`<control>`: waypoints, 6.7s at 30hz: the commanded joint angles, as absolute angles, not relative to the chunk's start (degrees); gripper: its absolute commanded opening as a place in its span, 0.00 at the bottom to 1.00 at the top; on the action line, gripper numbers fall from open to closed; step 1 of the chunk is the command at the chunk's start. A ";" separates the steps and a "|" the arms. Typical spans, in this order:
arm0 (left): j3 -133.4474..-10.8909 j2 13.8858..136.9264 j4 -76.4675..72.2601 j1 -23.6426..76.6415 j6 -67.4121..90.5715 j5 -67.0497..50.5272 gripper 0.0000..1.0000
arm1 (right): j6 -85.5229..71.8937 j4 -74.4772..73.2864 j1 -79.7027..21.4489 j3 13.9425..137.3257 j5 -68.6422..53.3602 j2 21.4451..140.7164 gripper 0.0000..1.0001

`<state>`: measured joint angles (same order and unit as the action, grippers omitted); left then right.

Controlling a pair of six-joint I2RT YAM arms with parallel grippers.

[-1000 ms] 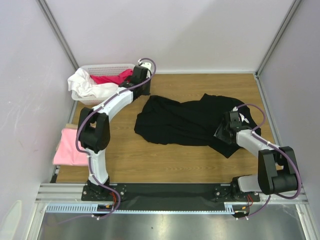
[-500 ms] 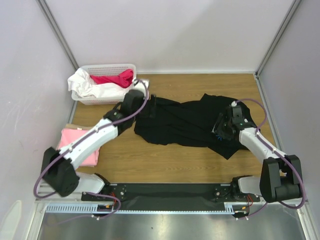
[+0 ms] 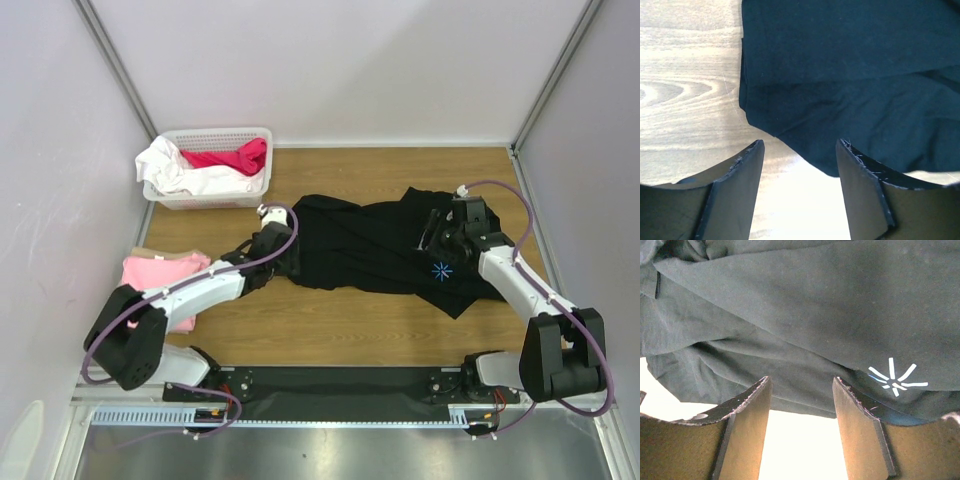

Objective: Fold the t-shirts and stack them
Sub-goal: Flatten the tshirt out

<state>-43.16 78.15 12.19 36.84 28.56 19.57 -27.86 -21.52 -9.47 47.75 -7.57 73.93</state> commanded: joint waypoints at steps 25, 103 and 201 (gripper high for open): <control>-41.57 87.89 5.45 35.95 36.74 25.40 0.43 | -27.69 -23.03 -10.19 51.24 -5.45 76.11 0.57; -50.00 72.39 18.99 37.27 31.47 27.34 0.99 | -28.04 -14.85 -10.02 54.05 -6.50 85.61 0.58; -77.60 109.60 14.50 20.13 -2.99 6.15 0.39 | -27.07 -28.65 -4.48 74.00 1.93 94.75 0.57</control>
<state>-74.52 108.86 17.85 20.58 -4.12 4.97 -26.55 -28.73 -4.27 71.40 1.58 94.43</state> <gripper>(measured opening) 0.440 0.569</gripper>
